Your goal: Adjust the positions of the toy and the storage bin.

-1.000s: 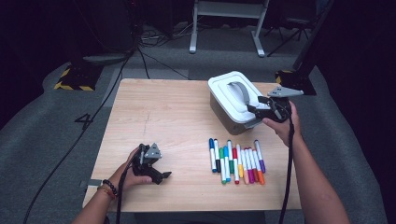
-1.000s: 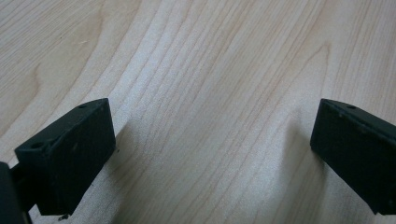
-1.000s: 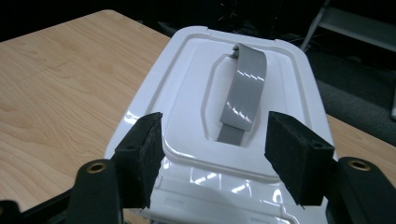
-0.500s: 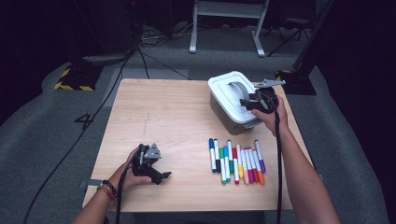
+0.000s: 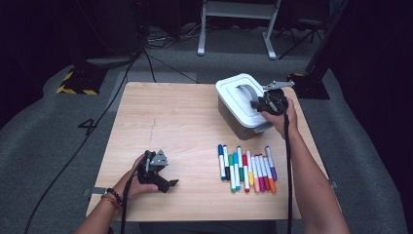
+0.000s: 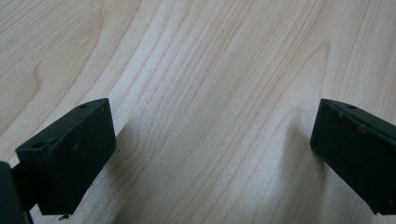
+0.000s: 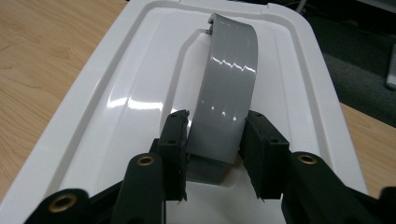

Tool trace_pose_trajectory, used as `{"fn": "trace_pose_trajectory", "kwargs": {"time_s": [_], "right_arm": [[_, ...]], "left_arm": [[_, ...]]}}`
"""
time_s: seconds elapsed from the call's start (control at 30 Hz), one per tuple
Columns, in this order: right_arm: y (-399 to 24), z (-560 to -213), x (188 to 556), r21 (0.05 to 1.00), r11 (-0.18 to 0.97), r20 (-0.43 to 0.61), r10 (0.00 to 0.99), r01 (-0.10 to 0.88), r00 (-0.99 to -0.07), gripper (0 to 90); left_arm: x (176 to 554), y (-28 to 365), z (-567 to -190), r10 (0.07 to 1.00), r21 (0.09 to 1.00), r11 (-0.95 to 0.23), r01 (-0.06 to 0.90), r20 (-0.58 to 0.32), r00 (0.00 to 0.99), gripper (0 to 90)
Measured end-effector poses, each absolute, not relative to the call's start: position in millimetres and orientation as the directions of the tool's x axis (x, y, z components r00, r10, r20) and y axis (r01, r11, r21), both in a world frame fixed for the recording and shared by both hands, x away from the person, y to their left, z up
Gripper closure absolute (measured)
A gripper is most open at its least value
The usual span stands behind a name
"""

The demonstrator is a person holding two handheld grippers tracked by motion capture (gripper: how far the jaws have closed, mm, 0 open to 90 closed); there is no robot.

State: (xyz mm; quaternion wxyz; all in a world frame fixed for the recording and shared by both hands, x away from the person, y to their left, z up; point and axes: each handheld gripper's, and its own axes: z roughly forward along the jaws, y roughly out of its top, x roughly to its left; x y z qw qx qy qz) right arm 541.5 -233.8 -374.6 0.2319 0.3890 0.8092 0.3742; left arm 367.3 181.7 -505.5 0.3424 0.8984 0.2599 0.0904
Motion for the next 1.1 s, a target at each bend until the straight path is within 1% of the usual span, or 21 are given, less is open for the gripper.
{"fn": "trace_pose_trajectory", "kwargs": {"time_s": [0.2, 0.23, 0.3, 0.37, 0.4, 0.6, 0.73, 0.87, 0.93, 1.03, 1.1], "right_arm": [[-230, -374, 540, 0.787, 0.448, -0.096, 0.769, 0.425, -0.632, 63.9], [-227, -373, 540, 0.785, 0.460, -0.091, 0.748, 0.415, -0.657, 64.6], [-226, -373, 540, 0.784, 0.468, -0.094, 0.739, 0.407, -0.668, 64.8], [-221, -373, 538, 0.781, 0.490, -0.095, 0.705, 0.387, -0.702, 65.1], [-221, -373, 538, 0.781, 0.490, -0.095, 0.705, 0.387, -0.702, 65.1], [-218, -372, 535, 0.774, 0.541, -0.112, 0.629, 0.329, -0.769, 64.7], [-220, -372, 532, 0.769, 0.546, -0.124, 0.638, 0.333, -0.760, 64.6], [-226, -373, 531, 0.775, 0.530, -0.102, 0.643, 0.345, -0.759, 64.6], [-227, -373, 531, 0.779, 0.527, -0.089, 0.629, 0.339, -0.773, 64.6], [-224, -372, 531, 0.775, 0.550, -0.104, 0.597, 0.311, -0.796, 64.8], [-223, -372, 531, 0.774, 0.551, -0.102, 0.595, 0.312, -0.797, 65.0]], "left_arm": [[367, 182, -505, 0.529, 0.662, -0.631, 0.405, -0.015, 0.849, 0.5], [367, 182, -506, 0.529, 0.662, -0.630, 0.405, -0.016, 0.849, 0.5], [367, 182, -506, 0.529, 0.662, -0.631, 0.405, -0.016, 0.849, 0.5], [367, 182, -506, 0.529, 0.662, -0.630, 0.405, -0.016, 0.849, 0.5], [367, 182, -506, 0.529, 0.662, -0.630, 0.405, -0.015, 0.849, 0.5], [367, 182, -505, 0.533, 0.661, -0.630, 0.408, -0.015, 0.846, 0.5], [367, 182, -505, 0.531, 0.661, -0.631, 0.407, -0.014, 0.847, 0.5], [367, 182, -505, 0.531, 0.661, -0.631, 0.406, -0.014, 0.847, 0.5], [367, 182, -505, 0.532, 0.661, -0.631, 0.407, -0.014, 0.847, 0.5], [366, 182, -505, 0.533, 0.661, -0.630, 0.408, -0.014, 0.846, 0.5], [366, 182, -505, 0.533, 0.661, -0.629, 0.408, -0.015, 0.846, 0.5]]}}
